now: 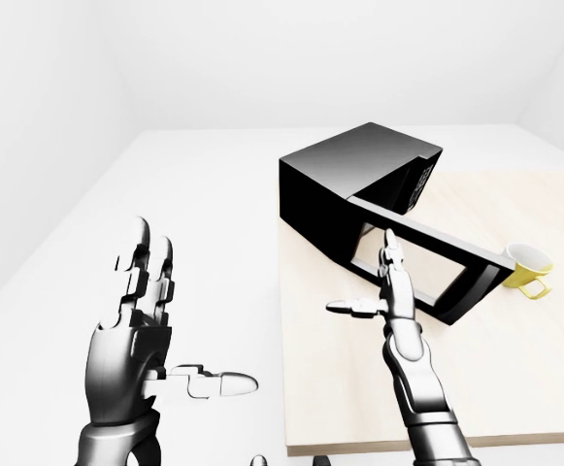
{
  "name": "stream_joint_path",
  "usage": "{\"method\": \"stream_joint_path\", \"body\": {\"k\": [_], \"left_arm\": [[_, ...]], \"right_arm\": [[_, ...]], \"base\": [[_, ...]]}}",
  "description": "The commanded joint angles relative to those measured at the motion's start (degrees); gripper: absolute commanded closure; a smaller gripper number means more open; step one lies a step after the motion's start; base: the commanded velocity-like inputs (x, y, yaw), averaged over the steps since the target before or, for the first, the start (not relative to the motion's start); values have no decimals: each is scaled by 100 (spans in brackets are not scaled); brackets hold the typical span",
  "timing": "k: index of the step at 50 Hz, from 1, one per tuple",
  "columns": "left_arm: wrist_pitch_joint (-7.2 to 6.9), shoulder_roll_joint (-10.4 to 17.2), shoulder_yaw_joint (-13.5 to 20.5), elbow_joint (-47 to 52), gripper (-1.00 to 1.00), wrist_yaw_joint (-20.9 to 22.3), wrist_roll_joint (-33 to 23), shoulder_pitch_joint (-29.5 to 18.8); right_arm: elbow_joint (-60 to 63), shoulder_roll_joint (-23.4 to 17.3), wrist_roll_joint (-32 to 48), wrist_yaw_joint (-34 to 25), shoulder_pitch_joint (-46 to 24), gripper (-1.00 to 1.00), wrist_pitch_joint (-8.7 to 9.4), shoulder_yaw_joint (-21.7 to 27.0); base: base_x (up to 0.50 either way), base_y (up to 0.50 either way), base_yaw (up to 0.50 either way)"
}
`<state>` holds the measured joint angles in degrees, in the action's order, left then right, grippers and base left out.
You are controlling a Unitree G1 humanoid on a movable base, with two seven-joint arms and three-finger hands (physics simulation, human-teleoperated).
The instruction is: Close the microwave.
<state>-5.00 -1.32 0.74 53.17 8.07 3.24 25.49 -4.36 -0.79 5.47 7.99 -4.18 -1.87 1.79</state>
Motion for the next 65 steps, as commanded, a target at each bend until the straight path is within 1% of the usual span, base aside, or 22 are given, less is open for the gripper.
{"method": "stream_joint_path", "body": {"k": [1,11,14,18,21,27,35,47,58,62,65], "left_arm": [[0,3,-1,5,-100,-1,1,-1],[0,10,-46,-10,-100,-2,-26,27],[0,18,-32,1,-100,-6,-6,8],[0,12,2,-3,-100,1,20,-10],[0,7,-2,-9,-100,0,7,-16],[0,10,-23,6,-100,-5,-5,-5],[0,-6,24,3,-100,20,25,-20],[0,-6,27,6,-100,13,18,-43],[0,-21,66,-27,-100,28,28,-67],[0,-21,40,-28,-100,31,15,-40],[0,-17,42,-2,-100,25,18,-47]], "right_arm": [[-150,-62,35,80,-340,-100,40,66],[-679,-149,-16,151,-727,-100,-51,150],[-712,-167,-52,179,-843,-100,18,169],[-1017,-195,-65,218,-1017,-100,-83,182],[-1141,-216,-76,237,-1116,-100,-104,190],[-1645,-279,-130,274,-1477,-100,-203,225],[-2306,-364,-188,347,-1959,-100,-313,260],[-3321,-442,-218,435,-2672,-100,-313,246],[-3932,-431,-138,534,-3208,-100,-313,195],[-4391,-437,-141,563,-3444,-100,-313,210],[-5092,-449,-160,603,-3833,-100,-313,239]], "base": [[0,0,0],[0,0,0],[0,0,0],[0,0,0],[0,0,0],[0,0,0],[0,0,0],[0,0,0],[0,0,0],[0,0,0],[0,0,0]]}}
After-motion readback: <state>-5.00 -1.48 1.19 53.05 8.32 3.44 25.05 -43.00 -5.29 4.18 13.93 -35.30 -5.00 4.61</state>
